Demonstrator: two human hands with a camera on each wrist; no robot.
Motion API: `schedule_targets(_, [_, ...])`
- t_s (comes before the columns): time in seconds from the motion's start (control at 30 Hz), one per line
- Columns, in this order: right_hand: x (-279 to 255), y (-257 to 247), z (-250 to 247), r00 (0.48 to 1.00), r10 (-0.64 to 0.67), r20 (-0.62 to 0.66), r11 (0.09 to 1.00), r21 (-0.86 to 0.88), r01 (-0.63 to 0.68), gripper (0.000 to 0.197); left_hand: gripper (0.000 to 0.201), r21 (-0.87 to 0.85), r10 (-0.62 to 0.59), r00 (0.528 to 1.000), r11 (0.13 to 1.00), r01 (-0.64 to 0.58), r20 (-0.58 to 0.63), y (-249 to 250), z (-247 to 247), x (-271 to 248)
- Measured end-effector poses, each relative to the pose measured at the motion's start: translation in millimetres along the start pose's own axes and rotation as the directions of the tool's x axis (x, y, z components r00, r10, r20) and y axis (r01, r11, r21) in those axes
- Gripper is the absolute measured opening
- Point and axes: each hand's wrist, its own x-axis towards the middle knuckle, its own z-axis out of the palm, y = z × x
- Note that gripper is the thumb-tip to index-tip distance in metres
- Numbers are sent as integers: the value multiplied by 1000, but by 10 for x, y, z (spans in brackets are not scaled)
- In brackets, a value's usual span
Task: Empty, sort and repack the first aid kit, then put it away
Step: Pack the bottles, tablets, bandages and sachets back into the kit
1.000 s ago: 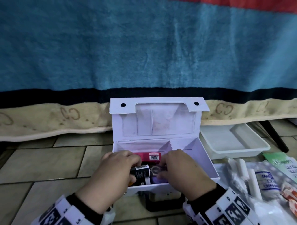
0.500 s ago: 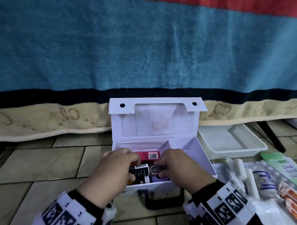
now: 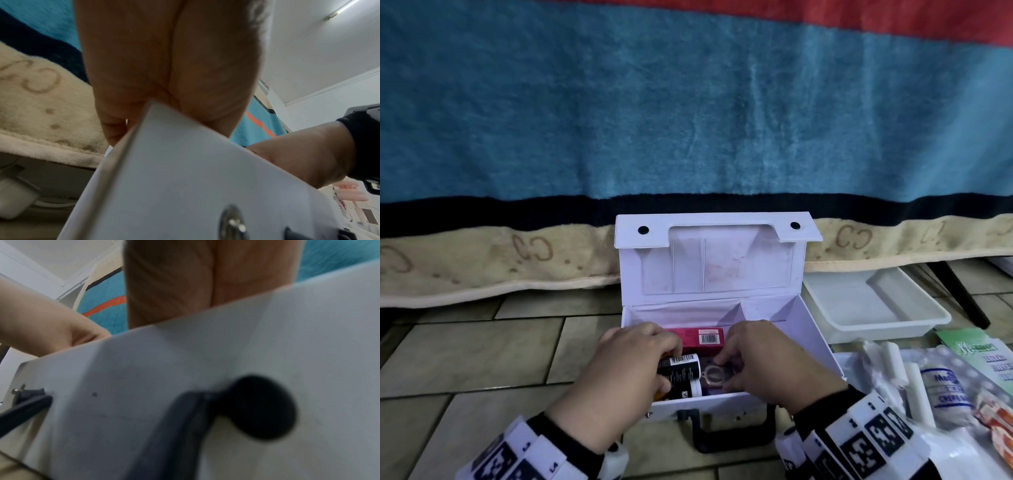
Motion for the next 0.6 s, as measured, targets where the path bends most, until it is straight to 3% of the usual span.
schedule_targets(0.6, [-9,-46,-9,999,39,-3,996,-81,-39,37,39,-45,-8,999,999,10,37,-30,-62,32])
